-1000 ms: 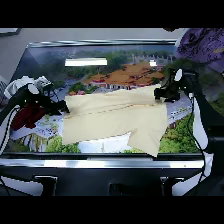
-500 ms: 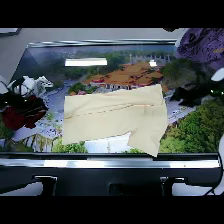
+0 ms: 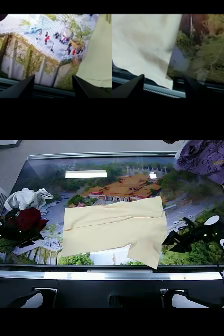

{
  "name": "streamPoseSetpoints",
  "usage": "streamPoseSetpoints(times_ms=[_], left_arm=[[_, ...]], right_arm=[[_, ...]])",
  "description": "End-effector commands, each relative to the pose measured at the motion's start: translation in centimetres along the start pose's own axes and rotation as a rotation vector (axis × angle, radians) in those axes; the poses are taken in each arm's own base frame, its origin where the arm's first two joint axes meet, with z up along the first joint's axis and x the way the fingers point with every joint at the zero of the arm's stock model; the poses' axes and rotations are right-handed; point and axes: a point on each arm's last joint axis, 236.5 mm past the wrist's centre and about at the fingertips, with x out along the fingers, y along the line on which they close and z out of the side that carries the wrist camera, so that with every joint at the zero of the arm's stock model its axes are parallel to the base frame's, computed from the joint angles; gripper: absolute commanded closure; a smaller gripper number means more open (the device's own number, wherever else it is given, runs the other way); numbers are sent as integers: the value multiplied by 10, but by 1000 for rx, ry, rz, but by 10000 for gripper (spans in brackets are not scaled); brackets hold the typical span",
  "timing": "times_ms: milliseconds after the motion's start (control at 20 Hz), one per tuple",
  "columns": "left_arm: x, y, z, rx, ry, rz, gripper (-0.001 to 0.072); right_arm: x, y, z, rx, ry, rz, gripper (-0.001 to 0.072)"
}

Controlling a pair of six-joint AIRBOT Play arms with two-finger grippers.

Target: Fold the clothes and pants, and hang the long-sleeved shirts on hangers.

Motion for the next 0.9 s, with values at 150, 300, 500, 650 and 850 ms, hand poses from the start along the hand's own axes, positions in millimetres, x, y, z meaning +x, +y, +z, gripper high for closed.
streamPoseSetpoints(times_ms=[150,300,500,650,850], left_arm=[[3,2,0,-8,-17,1,172],[3,2,0,-8,-17,1,173],[3,2,0,-8,-18,1,175],[3,1,-2,-11,-9,-3,175],[3,2,-3,-95,-5,-6,174]], right_arm=[[34,-2,-24,91,55,63,154],[50,4,-22,137,26,120,160],[54,15,-6,130,-51,186,175],[54,16,-1,137,-75,193,312],[53,18,-2,103,-72,200,635]])
